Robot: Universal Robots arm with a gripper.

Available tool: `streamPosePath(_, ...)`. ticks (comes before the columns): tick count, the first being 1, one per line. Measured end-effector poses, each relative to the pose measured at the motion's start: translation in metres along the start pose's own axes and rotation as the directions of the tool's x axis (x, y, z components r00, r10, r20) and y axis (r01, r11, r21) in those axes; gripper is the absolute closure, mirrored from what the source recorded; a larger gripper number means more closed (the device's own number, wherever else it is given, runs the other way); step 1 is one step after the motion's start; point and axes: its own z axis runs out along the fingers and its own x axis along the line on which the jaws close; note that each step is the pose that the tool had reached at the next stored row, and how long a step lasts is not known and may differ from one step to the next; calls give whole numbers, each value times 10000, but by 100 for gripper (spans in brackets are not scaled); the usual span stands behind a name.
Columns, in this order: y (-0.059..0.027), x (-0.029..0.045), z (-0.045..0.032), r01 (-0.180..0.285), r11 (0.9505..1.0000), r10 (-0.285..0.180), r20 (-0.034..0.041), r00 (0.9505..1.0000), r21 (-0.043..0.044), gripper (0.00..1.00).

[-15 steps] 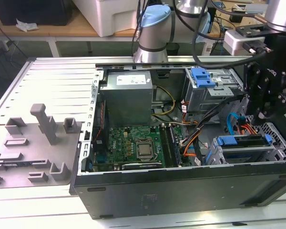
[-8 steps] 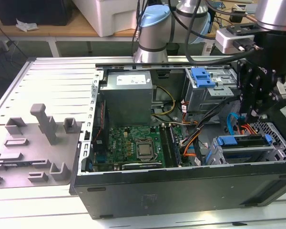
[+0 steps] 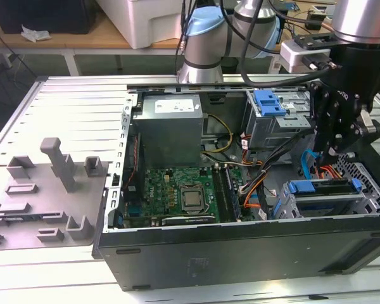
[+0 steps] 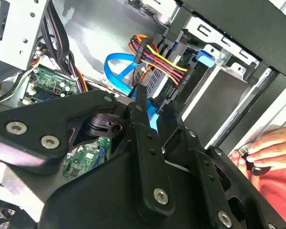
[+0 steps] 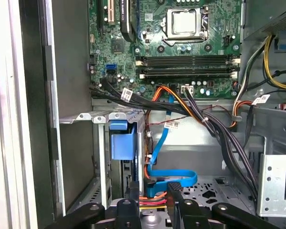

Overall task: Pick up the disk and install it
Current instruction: 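Insert the second disk wire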

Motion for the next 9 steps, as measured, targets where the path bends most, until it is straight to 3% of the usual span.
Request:
streamPosePath(7,10,-2,21,1,10000,-1,-5,10000,0,64)
streamPosePath(9,10,-3,24,2,10000,-2,-5,10000,0,72)
